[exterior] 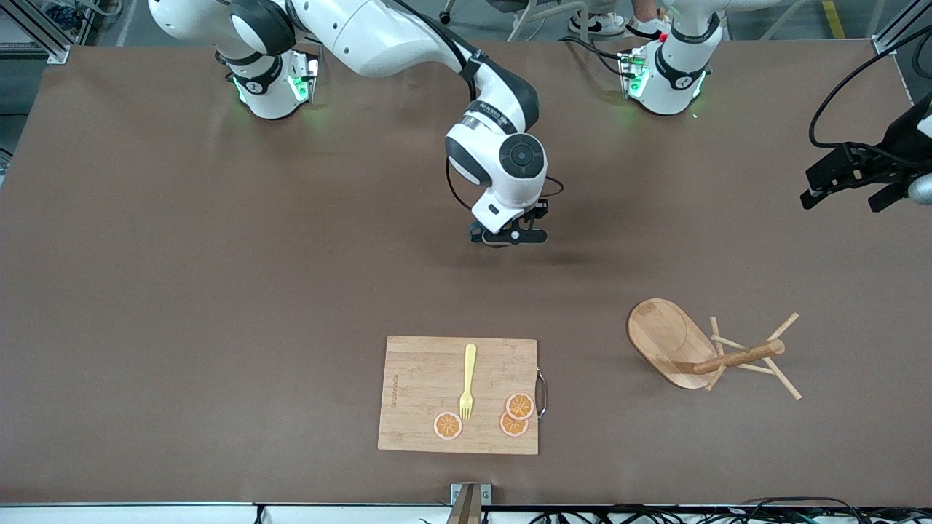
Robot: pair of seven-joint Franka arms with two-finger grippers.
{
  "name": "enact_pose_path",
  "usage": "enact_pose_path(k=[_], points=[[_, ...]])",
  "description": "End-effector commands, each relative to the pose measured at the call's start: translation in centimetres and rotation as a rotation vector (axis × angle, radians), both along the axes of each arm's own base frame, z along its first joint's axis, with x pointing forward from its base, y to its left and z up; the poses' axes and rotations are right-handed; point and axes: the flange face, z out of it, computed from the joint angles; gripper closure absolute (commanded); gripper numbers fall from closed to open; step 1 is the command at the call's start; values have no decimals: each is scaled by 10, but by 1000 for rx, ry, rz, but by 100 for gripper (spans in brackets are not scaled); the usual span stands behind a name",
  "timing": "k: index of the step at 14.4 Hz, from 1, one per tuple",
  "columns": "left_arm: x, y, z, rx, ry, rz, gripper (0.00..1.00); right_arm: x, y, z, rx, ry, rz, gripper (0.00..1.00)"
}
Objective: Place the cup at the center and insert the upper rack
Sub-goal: 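Carry the mug with the right gripper to the table center, set down, then withdraw the right gripper while the left gripper moves toward the mug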
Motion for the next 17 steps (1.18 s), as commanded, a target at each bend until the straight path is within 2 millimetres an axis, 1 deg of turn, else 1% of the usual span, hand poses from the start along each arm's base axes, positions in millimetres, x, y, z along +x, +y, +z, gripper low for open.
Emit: enact_pose_path(k=[1,2,4,5,6,7,8,9,11,13,14,15,16,17], points=[[-4,-16,0,-16,13,-35,0,5,-14,61,-16,32,-12,0],[-7,-28,-1,-24,31,-51,0,15,-26,91,-12,33,-25,0],[-16,-55,-3,-27,65,-52,0,43,-66,156,13,17,-75,0],[-20,-72,-5,-29,78,-45,0,60,-94,187,21,3,-109,0],[-26,-96,-6,-30,84,-45,0,79,-125,213,32,-5,-152,0],[-30,-113,-7,-30,91,-35,0,104,-164,233,48,-16,-195,0],[-37,-137,-10,-30,102,-17,0,121,-195,247,58,-25,-202,0],[-44,-160,-11,-32,106,-7,0,138,-226,256,60,-31,-203,0],[-58,-200,-13,-37,113,18,0,179,-308,256,48,-18,-236,0],[-71,-236,-14,-50,106,68,0,204,-381,258,57,-4,-235,0],[-78,-258,-20,-55,113,93,0,215,-418,262,59,-14,-235,0],[-88,-283,-24,-59,112,89,0,221,-442,266,58,-30,-238,0],[-97,-299,-26,-67,107,102,0,225,-465,270,51,-39,-258,0],[-109,-319,-27,-82,102,120,0,225,-484,279,32,-54,-277,0]])
